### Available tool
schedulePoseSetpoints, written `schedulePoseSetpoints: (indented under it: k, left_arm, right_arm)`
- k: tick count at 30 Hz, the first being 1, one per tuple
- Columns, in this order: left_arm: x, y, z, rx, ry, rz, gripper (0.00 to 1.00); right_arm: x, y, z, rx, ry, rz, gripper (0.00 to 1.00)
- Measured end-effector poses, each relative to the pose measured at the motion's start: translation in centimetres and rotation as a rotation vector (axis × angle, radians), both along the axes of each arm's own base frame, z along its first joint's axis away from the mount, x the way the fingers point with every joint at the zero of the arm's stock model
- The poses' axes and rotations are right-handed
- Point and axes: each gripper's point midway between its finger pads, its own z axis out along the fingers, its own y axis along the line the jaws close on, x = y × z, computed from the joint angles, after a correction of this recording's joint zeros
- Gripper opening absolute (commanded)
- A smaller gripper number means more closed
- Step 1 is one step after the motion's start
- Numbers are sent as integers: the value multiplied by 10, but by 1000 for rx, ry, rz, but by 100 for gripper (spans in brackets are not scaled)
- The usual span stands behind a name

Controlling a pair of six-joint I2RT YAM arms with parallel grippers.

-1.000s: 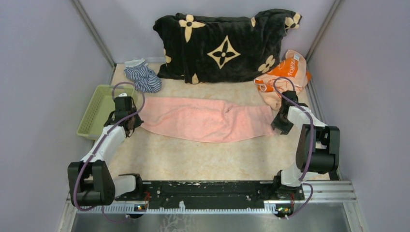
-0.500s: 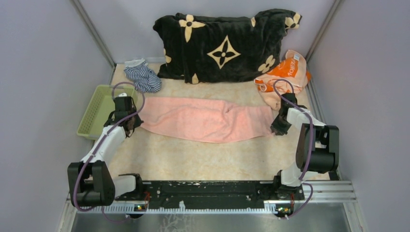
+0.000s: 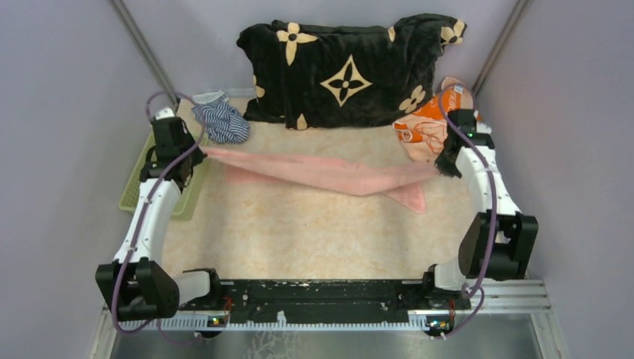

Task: Roll the towels
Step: Flatten out the towel at the center of the board.

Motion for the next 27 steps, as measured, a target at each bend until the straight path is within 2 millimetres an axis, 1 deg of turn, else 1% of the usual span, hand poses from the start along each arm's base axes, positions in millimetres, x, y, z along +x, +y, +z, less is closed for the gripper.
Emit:
schedulePoseSetpoints:
  k: [1,2,3,5,6,7,8,9,11,12,14,16,20,22,24,25,27]
  left_arm:
    - [8,3,25,3,-52,6,0]
    - [14,5,44,5,-96,11,0]
    - [19,6,68,6,-145,12,0]
    - [23,6,107,7,-231,9,0]
    - [20,6,128,9,-278,7,0]
    - [18,5,138,9,-301,6,0]
    - [11,5,156,12,-341,5,0]
    - [4,4,167,14,-367,5,0]
    - [-17,3,192,18,-427,6,0]
    - [-26,2,202,21,-451,6,0]
    - [-50,1,223,28,-512,7,0]
    - [-76,2,241,46,-565,12,0]
    - [-124,5,264,89,-634,39,0]
    - [-142,5,273,101,-659,43,0]
    - [-153,4,276,107,-671,41,0]
    - [-155,4,275,107,-669,38,0]
    - [-150,2,266,108,-641,29,0]
  right_arm:
    - [18,-5,41,-30,-104,0,0]
    - [21,-5,46,-33,-121,0,0]
    - [27,-8,73,-50,-181,2,0]
    - [33,-11,116,-81,-279,7,0]
    - [32,-13,139,-99,-329,10,0]
    - [30,-14,151,-109,-357,12,0]
    - [24,-15,168,-124,-395,15,0]
    - [18,-15,179,-134,-418,18,0]
    - [0,-15,202,-157,-470,25,0]
    - [-8,-16,208,-165,-487,26,0]
    - [-31,-16,226,-188,-536,26,0]
    - [-54,-16,245,-214,-606,24,0]
    - [-104,-11,267,-271,-714,42,0]
    - [-125,-12,276,-293,-756,37,0]
    - [-140,-15,282,-311,-780,28,0]
    - [-143,-15,284,-317,-784,27,0]
    - [-144,-17,284,-327,-771,25,0]
